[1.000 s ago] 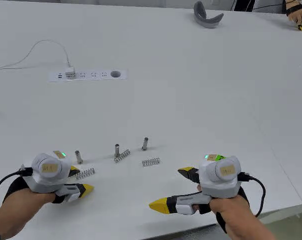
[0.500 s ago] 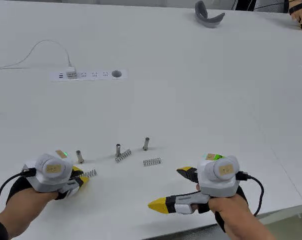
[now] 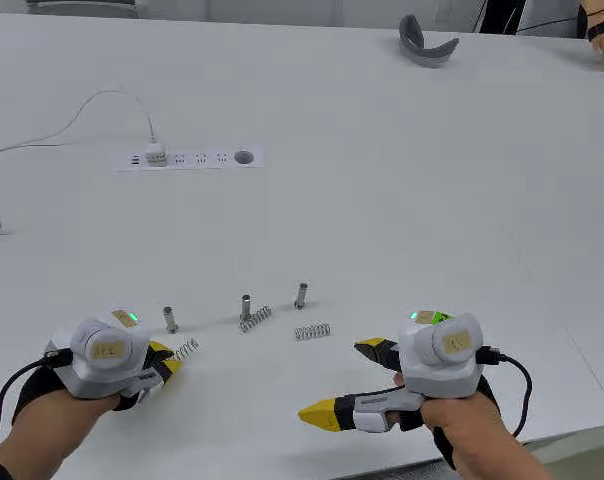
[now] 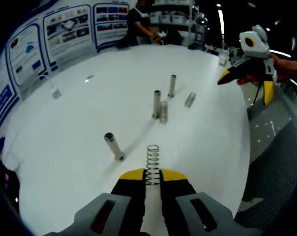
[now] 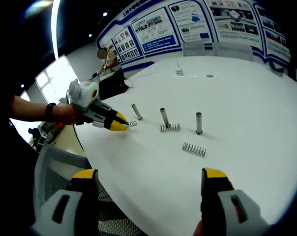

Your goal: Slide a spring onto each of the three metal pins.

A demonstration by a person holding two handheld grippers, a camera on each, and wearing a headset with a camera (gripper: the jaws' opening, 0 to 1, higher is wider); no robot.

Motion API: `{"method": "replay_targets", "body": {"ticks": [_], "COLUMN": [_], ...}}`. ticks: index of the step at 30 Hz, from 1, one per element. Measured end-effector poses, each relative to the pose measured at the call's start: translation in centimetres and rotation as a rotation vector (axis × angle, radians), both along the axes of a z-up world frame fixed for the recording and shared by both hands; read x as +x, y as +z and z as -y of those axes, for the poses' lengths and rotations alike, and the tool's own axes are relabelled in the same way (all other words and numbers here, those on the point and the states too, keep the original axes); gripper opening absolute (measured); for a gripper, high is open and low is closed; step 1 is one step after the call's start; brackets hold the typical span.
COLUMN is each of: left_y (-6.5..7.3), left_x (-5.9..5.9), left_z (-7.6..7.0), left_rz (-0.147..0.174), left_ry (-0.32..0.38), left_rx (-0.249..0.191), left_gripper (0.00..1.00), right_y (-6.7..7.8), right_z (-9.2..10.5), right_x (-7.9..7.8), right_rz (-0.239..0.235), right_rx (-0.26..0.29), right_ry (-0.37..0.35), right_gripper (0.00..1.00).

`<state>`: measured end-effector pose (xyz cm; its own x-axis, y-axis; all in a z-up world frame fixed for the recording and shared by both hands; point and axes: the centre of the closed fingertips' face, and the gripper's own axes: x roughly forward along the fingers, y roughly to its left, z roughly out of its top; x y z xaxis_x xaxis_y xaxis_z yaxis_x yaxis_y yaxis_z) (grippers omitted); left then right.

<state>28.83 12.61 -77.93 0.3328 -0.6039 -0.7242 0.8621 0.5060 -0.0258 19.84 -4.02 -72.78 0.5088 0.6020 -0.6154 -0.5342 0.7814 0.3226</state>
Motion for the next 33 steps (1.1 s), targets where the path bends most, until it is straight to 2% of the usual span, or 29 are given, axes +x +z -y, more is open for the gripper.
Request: {"method": "replay_targets", "body": {"ticks": [2, 10, 19, 24, 33], "left_y": [0.4, 1.9, 4.0, 5.0, 6.0], "left_x": [-0.3, -1.4, -2.5, -3.1, -3.2], "left_z": [-0.1, -0.9, -2.0, -2.0, -1.2], "left_rz": [0.013, 0.024, 0.057, 0.075, 0.091], "left_ry": [-0.008, 0.011, 0.027, 0.017, -0.003], "left_rx": [0.002, -0.029, -0.053, -0.061, -0.080], "left_gripper": [0.11, 0.11, 0.11, 0.11, 0.10], "right_y": [0.0, 0.3, 0.3, 0.7, 1.9], "right_z": [-0.2, -1.1, -2.5, -3.4, -4.7], "right_x": [0.1, 0.3, 0.2, 0.4, 1.5], "right_rz": [0.000, 0.006, 0.001, -0.001, 0.016], "right_rx": [0.002, 0.017, 0.047, 0.082, 0.134], "right_ry": [0.007, 0.027, 0.061, 0.071, 0.096], "right_gripper": [0.87, 0.87, 0.86, 0.86, 0.78]}}
